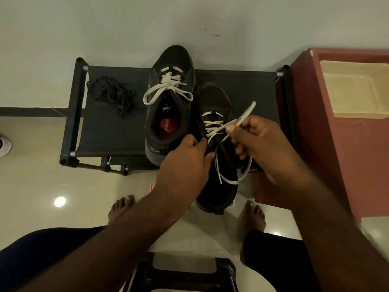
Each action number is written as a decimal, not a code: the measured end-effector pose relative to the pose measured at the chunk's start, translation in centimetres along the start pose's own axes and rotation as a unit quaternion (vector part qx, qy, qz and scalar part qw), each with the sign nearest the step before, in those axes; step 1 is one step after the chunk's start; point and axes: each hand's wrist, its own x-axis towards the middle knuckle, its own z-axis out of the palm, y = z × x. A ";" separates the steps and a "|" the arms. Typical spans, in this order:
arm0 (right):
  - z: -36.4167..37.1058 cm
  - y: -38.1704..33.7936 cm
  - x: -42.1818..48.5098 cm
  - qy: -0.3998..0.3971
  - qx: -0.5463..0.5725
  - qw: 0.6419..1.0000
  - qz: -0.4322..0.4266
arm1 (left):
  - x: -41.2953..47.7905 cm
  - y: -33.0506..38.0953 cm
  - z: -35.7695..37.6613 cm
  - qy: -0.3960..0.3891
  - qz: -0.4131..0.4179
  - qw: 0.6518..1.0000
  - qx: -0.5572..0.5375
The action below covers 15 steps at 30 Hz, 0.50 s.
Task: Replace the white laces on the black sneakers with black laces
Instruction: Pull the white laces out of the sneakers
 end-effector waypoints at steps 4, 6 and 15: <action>0.5 0.0 -0.2 -0.032 -0.070 0.997 -0.009 | -0.1 0.1 -0.1 -0.003 0.001 1.000 0.004; 0.2 -0.2 0.0 0.015 -0.059 0.998 -0.023 | -0.1 0.1 -0.1 -0.008 0.000 1.000 0.005; 0.7 -0.1 -0.4 -0.045 -0.053 0.998 0.005 | 0.0 0.0 0.0 0.006 0.005 1.000 0.001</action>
